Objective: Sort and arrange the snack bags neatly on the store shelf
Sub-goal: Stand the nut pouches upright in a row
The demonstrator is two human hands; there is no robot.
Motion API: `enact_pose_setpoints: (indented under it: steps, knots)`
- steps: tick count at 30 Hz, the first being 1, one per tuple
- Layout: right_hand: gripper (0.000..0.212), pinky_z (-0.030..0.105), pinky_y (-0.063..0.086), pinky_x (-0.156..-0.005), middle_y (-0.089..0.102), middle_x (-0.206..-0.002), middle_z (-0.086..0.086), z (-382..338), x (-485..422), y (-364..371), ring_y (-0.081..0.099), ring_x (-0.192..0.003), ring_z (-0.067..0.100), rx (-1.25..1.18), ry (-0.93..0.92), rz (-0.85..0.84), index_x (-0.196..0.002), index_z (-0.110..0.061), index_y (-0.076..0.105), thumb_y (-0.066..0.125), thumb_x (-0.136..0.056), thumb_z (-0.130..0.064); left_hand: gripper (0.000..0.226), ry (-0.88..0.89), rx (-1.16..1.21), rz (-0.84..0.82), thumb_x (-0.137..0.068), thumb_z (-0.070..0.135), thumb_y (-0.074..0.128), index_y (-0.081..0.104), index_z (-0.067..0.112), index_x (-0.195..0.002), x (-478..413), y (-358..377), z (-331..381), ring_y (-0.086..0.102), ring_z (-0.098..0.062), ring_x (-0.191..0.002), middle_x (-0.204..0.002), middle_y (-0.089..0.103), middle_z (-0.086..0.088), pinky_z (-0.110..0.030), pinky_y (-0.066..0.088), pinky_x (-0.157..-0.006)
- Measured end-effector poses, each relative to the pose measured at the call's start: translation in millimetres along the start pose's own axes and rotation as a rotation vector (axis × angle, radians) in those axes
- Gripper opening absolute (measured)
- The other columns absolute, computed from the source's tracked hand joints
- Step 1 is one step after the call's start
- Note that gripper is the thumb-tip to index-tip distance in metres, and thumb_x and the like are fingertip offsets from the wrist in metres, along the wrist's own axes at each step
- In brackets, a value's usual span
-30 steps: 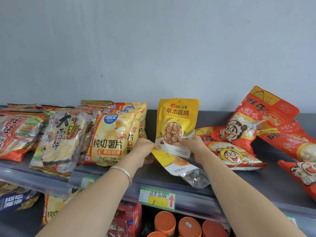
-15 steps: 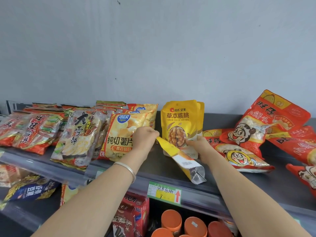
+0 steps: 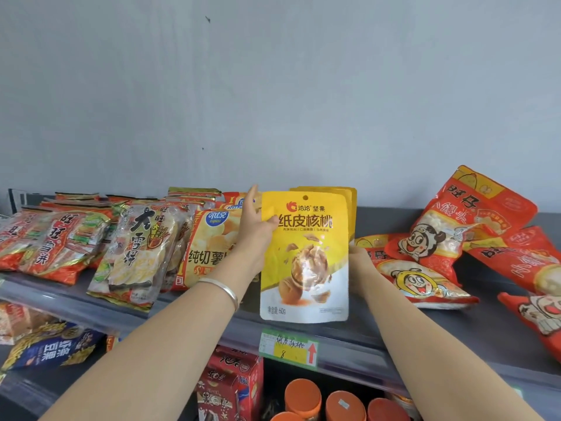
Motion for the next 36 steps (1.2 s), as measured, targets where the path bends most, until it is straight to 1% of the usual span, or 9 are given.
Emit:
enact_pose_setpoints:
  steps: [2,4,9,12,16,22,27,31,36]
  knots:
    - [0.005,0.048,0.055,-0.086,0.069,-0.093,0.010,8.6,-10.4,-1.2,0.065,-0.090,0.030,0.076,0.005,0.024,-0.082,-0.012,0.062,0.059,-0.082,-0.015,0.070,0.028,0.000,0.008,-0.092,-0.010,0.047,0.028,0.032,-0.144,-5.0,5.5,-0.4,0.037,-0.007,-0.125,-0.138,0.035,0.007,-0.030,0.035,-0.102]
    - [0.016,0.053,0.055,-0.085,0.069,-0.096,0.014,18.7,-21.2,-5.2,0.065,-0.093,0.035,0.126,0.029,0.039,-0.089,-0.011,0.065,0.058,-0.075,-0.017,0.056,0.020,-0.011,0.047,-0.093,-0.006,0.046,0.037,0.024,-0.139,-10.5,8.0,-6.6,0.044,-0.007,-0.115,-0.129,0.044,0.007,-0.027,0.040,-0.094]
    - [0.021,0.045,0.055,-0.086,0.066,-0.102,0.020,0.4,-0.5,-8.5,0.062,-0.098,0.036,0.239,0.015,0.097,-0.097,-0.002,0.065,0.050,-0.083,-0.007,0.030,-0.080,-0.063,0.091,-0.096,0.009,0.045,0.050,0.010,-0.125,-25.2,10.2,-38.1,0.056,-0.029,-0.114,-0.126,0.058,-0.010,-0.051,0.045,-0.099]
    - [0.018,0.032,0.046,-0.070,0.062,-0.097,0.016,-9.9,11.4,-12.1,0.059,-0.093,0.033,0.344,-0.016,0.167,-0.097,-0.002,0.063,0.049,-0.089,-0.009,0.032,-0.071,-0.029,0.095,-0.100,0.018,0.042,0.046,0.014,-0.131,-20.1,14.8,-42.0,0.052,-0.020,-0.112,-0.127,0.054,-0.001,-0.039,0.042,-0.099]
    - [0.024,0.032,0.042,-0.072,0.063,-0.112,0.009,-16.6,29.4,-18.9,0.058,-0.102,0.030,0.519,-0.099,0.334,-0.115,-0.011,0.056,0.048,-0.093,-0.020,0.027,-0.079,0.017,0.084,-0.102,0.022,0.034,0.049,0.015,-0.124,-4.6,21.5,-60.1,0.052,-0.021,-0.103,-0.111,0.055,0.001,-0.031,0.038,-0.085]
    - [0.024,0.031,0.040,-0.066,0.057,-0.106,0.001,-35.0,46.6,-10.9,0.057,-0.092,0.026,0.616,-0.284,0.404,-0.104,-0.018,0.059,0.047,-0.085,-0.012,0.028,-0.231,-0.003,0.129,-0.102,0.025,0.031,0.052,0.008,-0.110,5.4,20.9,-101.8,0.052,-0.028,-0.101,-0.115,0.054,-0.014,-0.035,0.039,-0.086]
    - [0.013,0.035,0.032,-0.061,0.049,-0.071,0.005,-19.2,44.3,-0.4,0.043,-0.068,0.021,0.392,-0.320,0.212,-0.074,-0.011,0.044,0.046,-0.071,-0.024,0.034,-0.296,0.048,0.055,-0.103,0.029,0.029,0.049,0.012,-0.125,-2.3,22.9,-112.9,0.049,-0.023,-0.108,-0.125,0.054,-0.010,-0.038,0.038,-0.097]
    - [0.025,0.037,0.037,-0.064,0.053,-0.069,0.004,-21.1,43.2,-7.0,0.049,-0.072,0.022,0.219,-0.351,0.256,-0.069,-0.005,0.051,0.039,-0.069,-0.027,0.035,-0.309,0.074,0.038,-0.104,0.028,0.029,0.048,0.013,-0.128,-5.8,21.3,-120.4,0.047,-0.023,-0.116,-0.127,0.052,-0.006,-0.038,0.035,-0.102]
    - [0.027,0.036,0.047,-0.086,0.060,-0.117,0.007,-10.2,30.7,-24.0,0.056,-0.107,0.023,0.255,-0.252,0.424,-0.120,-0.014,0.057,0.044,-0.097,-0.019,0.032,-0.272,0.060,0.037,-0.104,0.029,0.028,0.050,0.014,-0.121,-4.5,20.0,-123.5,0.049,-0.027,-0.118,-0.126,0.054,-0.009,-0.043,0.037,-0.104]
Point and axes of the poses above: each hand's wrist, its own x-axis away from the middle knuckle, its own y-axis out of the palm, z = x × y, the point moved 4 cm from there along -x, towards the middle knuckle
